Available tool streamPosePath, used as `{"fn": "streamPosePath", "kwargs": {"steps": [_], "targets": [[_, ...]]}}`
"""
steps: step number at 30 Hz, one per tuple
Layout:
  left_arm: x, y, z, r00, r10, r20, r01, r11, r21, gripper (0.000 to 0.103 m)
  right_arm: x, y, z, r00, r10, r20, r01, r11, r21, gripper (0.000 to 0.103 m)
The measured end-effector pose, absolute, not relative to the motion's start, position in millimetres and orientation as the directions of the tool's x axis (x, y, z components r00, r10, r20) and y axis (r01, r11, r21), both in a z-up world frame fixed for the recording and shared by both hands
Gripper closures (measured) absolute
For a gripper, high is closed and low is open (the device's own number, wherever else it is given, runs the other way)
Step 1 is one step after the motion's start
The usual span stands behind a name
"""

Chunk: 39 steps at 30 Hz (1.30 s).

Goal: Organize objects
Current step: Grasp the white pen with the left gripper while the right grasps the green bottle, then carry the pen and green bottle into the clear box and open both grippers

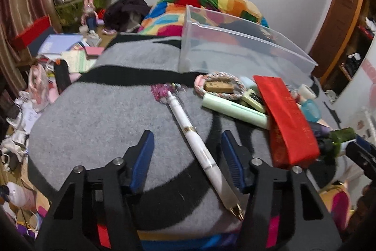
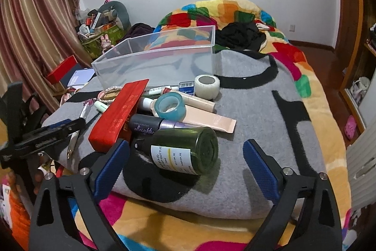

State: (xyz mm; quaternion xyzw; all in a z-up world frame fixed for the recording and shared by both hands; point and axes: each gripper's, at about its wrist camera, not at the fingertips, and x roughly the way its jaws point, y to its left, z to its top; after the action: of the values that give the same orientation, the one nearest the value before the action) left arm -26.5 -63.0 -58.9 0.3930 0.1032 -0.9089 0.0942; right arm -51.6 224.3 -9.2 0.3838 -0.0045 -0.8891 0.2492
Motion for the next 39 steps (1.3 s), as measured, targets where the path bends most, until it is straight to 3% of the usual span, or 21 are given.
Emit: {"fn": "streamPosePath", "kwargs": {"steps": [3,5,7,10,22,30,31,32,39], "targets": [[-29.6,-59.3,-61.8,-0.671,-0.131,-0.729,0.259,-0.964,-0.066,0.057,-53.5,219.4,-12.1,-0.576,-0.441,-0.688,0.447,-0.875,0.186,0.020],[-28.1,-57.8,-62.9,-0.676,-0.152,-0.721,0.257,-0.966,-0.038,0.072,-53.7,215.6,-14.6,-0.572,-0.434,-0.696,0.451,-0.875,0.174,0.038],[-23.9,-56.7,-61.5,-0.687,-0.136,-0.714,0.231,-0.972,-0.037,0.083,-54.6,214.7,-17.3,-0.566,-0.431,-0.703,0.454,-0.875,0.171,0.041],[-18.2,-53.0,-61.1,-0.694,-0.131,-0.708,0.202,-0.979,-0.018,0.090,-53.4,217.1,-15.8,-0.576,-0.435,-0.692,0.455,-0.874,0.170,0.041],[-14.7,-58.5,-38.1,-0.721,-0.062,-0.690,0.159,-0.984,-0.078,0.091,-59.7,231.6,15.0,-0.643,-0.443,-0.624,0.435,-0.883,0.178,0.041],[-26.1,-63.8,-2.8,-0.781,-0.044,-0.624,0.143,-0.984,-0.110,0.092,-82.8,220.1,42.8,-0.682,-0.457,-0.571,0.449,-0.878,0.167,0.041],[-28.6,-64.2,1.5,-0.788,-0.037,-0.614,0.137,-0.984,-0.117,0.093,-87.2,216.9,46.1,-0.685,-0.460,-0.565,0.452,-0.877,0.165,0.041],[-30.5,-64.4,5.2,-0.794,-0.031,-0.607,0.131,-0.984,-0.121,0.100,-89.9,214.2,48.0,-0.685,-0.462,-0.563,0.456,-0.875,0.164,0.041],[-46.0,-68.1,32.6,-0.833,-0.023,-0.553,0.112,-0.986,-0.128,0.100,-119.8,197.4,58.0,-0.681,-0.480,-0.553,0.464,-0.867,0.180,0.041]]}}
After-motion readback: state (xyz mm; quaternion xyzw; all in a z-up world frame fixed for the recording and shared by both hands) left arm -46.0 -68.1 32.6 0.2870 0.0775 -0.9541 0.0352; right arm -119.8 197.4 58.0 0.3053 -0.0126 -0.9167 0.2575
